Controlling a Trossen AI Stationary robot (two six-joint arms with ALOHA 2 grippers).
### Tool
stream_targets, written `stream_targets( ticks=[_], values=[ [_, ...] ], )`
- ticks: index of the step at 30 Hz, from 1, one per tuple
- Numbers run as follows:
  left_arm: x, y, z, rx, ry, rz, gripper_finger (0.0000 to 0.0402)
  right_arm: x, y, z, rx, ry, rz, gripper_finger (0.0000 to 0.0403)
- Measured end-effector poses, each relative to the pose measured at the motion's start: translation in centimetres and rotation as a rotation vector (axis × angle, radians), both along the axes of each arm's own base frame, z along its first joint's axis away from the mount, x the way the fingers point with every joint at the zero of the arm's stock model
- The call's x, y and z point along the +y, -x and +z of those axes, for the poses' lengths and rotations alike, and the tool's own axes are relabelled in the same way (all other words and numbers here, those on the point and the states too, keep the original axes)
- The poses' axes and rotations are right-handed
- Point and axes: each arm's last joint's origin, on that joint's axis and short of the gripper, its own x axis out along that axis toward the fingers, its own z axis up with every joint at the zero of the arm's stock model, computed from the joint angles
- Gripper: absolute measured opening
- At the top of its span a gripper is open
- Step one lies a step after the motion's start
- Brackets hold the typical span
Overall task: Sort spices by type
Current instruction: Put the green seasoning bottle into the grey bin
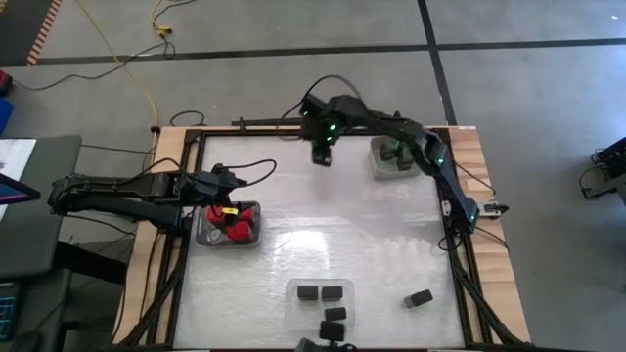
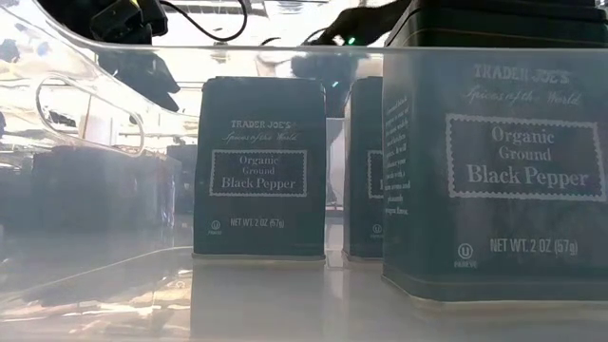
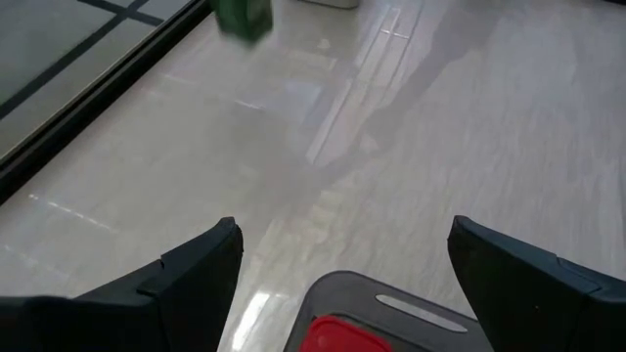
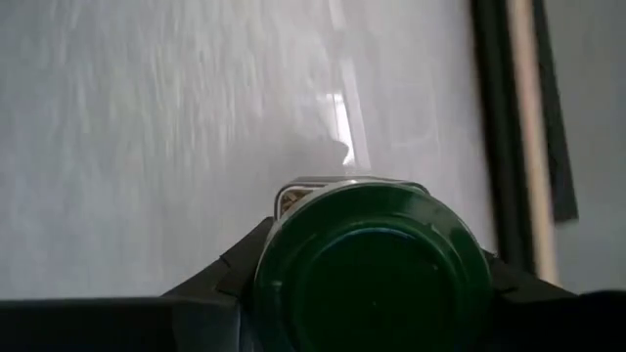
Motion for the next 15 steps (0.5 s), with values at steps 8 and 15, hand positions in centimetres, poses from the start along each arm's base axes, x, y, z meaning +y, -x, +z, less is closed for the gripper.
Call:
stream_targets(
  ticks=[8,15],
  values=[
    [0.0,0.0,0.0,0.001,0.0,0.0,0.0347,0.8,7.8,9.4,-0.043,0.029,-0.056,0.0215],
    [0.0,0.0,0.0,-0.001,0.003,0.002,0.0347,4.1,15.9,13.7,-0.092,0.074,-0.021,0.0215]
  ],
)
